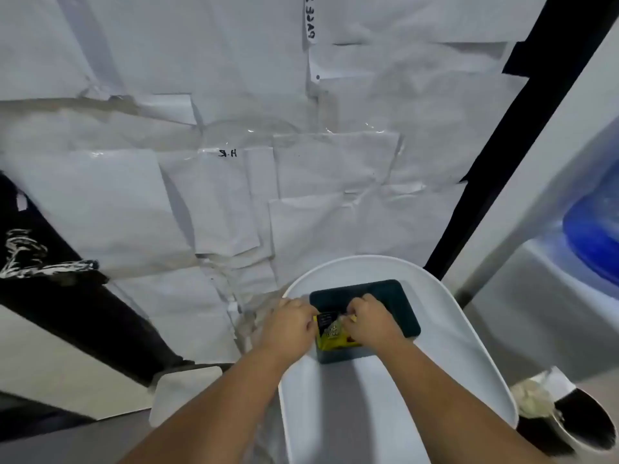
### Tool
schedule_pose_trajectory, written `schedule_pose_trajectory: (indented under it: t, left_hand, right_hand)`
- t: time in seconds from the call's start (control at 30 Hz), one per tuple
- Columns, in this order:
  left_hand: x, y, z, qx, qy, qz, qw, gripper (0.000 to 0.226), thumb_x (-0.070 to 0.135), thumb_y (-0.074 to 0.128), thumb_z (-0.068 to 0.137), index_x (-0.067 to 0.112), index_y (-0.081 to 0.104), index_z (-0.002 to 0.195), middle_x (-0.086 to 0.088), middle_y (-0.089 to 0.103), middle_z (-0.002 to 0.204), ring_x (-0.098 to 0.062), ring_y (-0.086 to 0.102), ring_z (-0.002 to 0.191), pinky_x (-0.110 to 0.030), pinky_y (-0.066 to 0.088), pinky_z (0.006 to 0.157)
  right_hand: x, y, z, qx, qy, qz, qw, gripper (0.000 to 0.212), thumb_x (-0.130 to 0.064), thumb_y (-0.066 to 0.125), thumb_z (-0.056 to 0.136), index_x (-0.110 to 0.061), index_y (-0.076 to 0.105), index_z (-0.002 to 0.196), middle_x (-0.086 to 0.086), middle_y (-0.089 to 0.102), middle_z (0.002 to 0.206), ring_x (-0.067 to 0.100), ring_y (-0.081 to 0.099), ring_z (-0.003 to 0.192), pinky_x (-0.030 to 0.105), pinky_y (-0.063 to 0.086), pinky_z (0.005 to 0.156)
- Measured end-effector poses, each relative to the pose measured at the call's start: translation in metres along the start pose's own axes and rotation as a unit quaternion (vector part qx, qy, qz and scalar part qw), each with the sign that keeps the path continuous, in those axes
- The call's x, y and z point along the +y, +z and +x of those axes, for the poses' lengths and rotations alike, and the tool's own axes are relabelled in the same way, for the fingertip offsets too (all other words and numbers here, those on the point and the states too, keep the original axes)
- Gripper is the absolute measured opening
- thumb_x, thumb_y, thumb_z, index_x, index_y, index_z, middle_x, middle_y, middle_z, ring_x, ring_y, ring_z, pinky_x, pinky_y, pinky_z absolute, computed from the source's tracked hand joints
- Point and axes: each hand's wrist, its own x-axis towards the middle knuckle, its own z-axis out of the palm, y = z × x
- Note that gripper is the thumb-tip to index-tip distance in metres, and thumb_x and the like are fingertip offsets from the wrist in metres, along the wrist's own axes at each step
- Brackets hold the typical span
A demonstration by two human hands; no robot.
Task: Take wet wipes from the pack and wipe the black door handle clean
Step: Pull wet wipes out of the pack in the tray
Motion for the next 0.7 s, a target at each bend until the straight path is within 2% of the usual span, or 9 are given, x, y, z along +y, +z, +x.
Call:
schedule_pose_trajectory:
  t: [0.1,0.17,0.23,0.33,0.43,0.5,0.57,0.63,0.7]
  left_hand:
    - [0.001,0.011,0.012,-0.045,0.018,0.073,0.996,0.035,0.027,0.043,0.092,0.03,0.066,0.119,0.009,0.057,0.125,-0.018,0.037,0.13,-0.04,0.032,0.102]
    - [0.002,0.017,0.02,-0.091,0.056,0.123,0.987,0.038,0.031,0.036,0.092,0.029,0.069,0.112,0.01,0.055,0.128,-0.022,0.028,0.137,-0.052,0.025,0.108]
    - [-0.001,0.023,0.024,-0.13,0.092,0.183,0.97,0.046,0.037,0.027,0.094,0.029,0.069,0.111,0.013,0.051,0.136,-0.026,0.013,0.146,-0.066,0.005,0.11]
    - [0.001,0.024,0.031,-0.16,0.135,0.27,0.94,0.052,0.038,0.022,0.096,0.027,0.07,0.111,0.011,0.056,0.13,-0.029,0.0,0.15,-0.073,-0.02,0.101]
    - [0.001,0.03,0.037,-0.181,0.176,0.336,0.907,0.052,0.038,0.022,0.097,0.031,0.07,0.115,0.008,0.056,0.133,-0.038,-0.007,0.149,-0.072,-0.037,0.086]
    - [0.002,0.034,0.041,-0.189,0.193,0.352,0.896,0.052,0.04,0.022,0.097,0.031,0.067,0.121,0.006,0.05,0.143,-0.042,-0.01,0.148,-0.074,-0.034,0.089]
    - [0.001,0.039,0.046,-0.187,0.205,0.355,0.893,0.051,0.041,0.024,0.098,0.028,0.059,0.132,0.002,0.045,0.147,-0.041,0.002,0.145,-0.071,-0.016,0.102]
    - [0.001,0.041,0.047,-0.156,0.222,0.337,0.902,0.049,0.039,0.026,0.098,0.022,0.058,0.132,-0.001,0.054,0.134,-0.032,0.025,0.126,-0.057,0.004,0.105]
    - [-0.002,0.041,0.047,-0.144,0.221,0.287,0.921,0.048,0.038,0.027,0.097,0.019,0.06,0.126,-0.001,0.06,0.122,-0.028,0.034,0.11,-0.048,0.015,0.097]
  right_hand:
    - [-0.001,0.007,0.009,-0.03,0.027,-0.031,0.999,0.031,-0.037,0.056,0.087,-0.011,0.061,0.103,0.006,0.049,0.107,0.024,0.055,0.092,0.035,0.047,0.082]
    - [-0.002,0.013,0.017,-0.048,0.051,-0.027,0.997,0.032,-0.037,0.055,0.085,-0.011,0.062,0.101,0.008,0.05,0.107,0.025,0.056,0.092,0.035,0.048,0.083]
    - [-0.001,0.02,0.023,-0.056,0.069,-0.019,0.996,0.033,-0.038,0.054,0.084,-0.01,0.063,0.1,0.009,0.051,0.108,0.026,0.055,0.091,0.035,0.049,0.084]
    - [0.0,0.024,0.031,-0.063,0.09,-0.028,0.994,0.034,-0.041,0.054,0.083,-0.013,0.064,0.1,0.009,0.051,0.109,0.025,0.055,0.091,0.038,0.05,0.085]
    - [0.003,0.029,0.036,-0.071,0.096,-0.029,0.992,0.027,-0.041,0.055,0.083,-0.02,0.065,0.096,0.006,0.048,0.108,0.025,0.052,0.096,0.039,0.049,0.087]
    - [0.005,0.03,0.035,-0.075,0.099,-0.022,0.992,0.02,-0.037,0.056,0.082,-0.024,0.066,0.093,0.004,0.049,0.106,0.025,0.052,0.098,0.038,0.049,0.088]
    - [0.009,0.035,0.038,-0.068,0.109,-0.011,0.992,0.015,-0.032,0.057,0.081,-0.023,0.066,0.089,0.002,0.049,0.1,0.024,0.053,0.098,0.035,0.048,0.087]
    - [0.01,0.034,0.037,-0.056,0.115,-0.001,0.992,0.013,-0.029,0.057,0.08,-0.021,0.065,0.087,0.0,0.048,0.096,0.024,0.054,0.097,0.033,0.048,0.084]
    - [0.01,0.034,0.037,-0.053,0.116,0.003,0.992,0.012,-0.026,0.056,0.08,-0.02,0.064,0.087,0.001,0.048,0.097,0.023,0.054,0.095,0.032,0.048,0.082]
